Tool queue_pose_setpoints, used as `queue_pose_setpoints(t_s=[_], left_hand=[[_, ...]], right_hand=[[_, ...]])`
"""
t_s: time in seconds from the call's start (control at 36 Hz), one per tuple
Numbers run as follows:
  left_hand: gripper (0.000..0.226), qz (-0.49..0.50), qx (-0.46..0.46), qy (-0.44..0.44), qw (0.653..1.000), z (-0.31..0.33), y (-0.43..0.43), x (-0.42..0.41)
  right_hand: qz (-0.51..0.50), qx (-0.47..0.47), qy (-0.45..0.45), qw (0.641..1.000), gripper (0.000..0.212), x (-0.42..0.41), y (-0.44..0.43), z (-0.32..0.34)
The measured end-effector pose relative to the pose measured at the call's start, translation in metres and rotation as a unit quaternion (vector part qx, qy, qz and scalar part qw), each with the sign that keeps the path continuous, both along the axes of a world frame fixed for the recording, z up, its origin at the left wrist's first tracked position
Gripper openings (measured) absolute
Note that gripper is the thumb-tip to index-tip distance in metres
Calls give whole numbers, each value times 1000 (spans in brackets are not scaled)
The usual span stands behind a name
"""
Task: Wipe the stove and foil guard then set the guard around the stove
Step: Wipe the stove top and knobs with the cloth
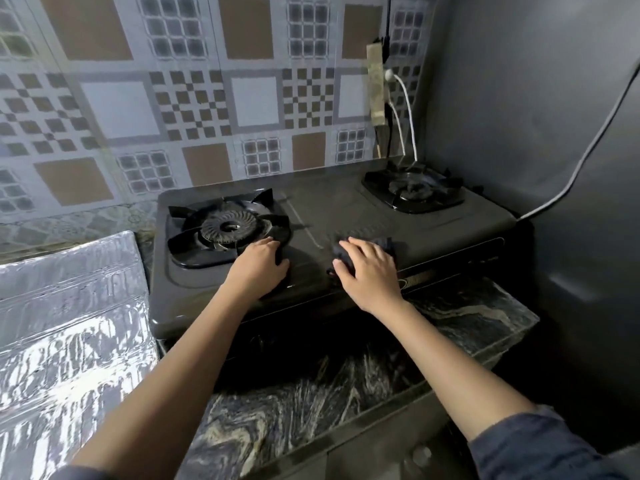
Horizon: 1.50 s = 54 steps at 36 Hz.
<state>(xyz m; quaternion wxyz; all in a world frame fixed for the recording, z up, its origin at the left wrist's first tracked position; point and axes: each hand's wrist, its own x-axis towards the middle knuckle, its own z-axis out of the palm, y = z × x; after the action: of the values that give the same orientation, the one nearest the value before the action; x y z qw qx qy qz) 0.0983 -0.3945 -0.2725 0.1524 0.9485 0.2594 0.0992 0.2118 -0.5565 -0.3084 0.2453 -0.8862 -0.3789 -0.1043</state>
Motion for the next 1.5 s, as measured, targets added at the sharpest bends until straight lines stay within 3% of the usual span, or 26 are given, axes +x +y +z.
queue_pose_setpoints(t_s=[0.61,0.78,1.0,1.17,1.28,1.5], left_hand=[[43,87,19,-16,996,3,-23,-2],[46,118,19,-81,989,-8,-28,-26],[64,185,38,-268,945,-29,-44,-102],[103,295,-37,-279,913,-55,-45,-140],[73,251,-113,-347,897,-61,-50,-139],[84,268,-196,-404,852,-77,-37,-139]], right_hand=[[203,-73,-2,976,53,20,7,9],[230,-85,0,970,54,24,4,9],[230,-73,-43,970,55,22,3,5],[214,-34,-67,974,77,16,7,-1],[203,-30,-71,976,75,11,8,0],[187,-17,-67,980,71,2,12,-1]])
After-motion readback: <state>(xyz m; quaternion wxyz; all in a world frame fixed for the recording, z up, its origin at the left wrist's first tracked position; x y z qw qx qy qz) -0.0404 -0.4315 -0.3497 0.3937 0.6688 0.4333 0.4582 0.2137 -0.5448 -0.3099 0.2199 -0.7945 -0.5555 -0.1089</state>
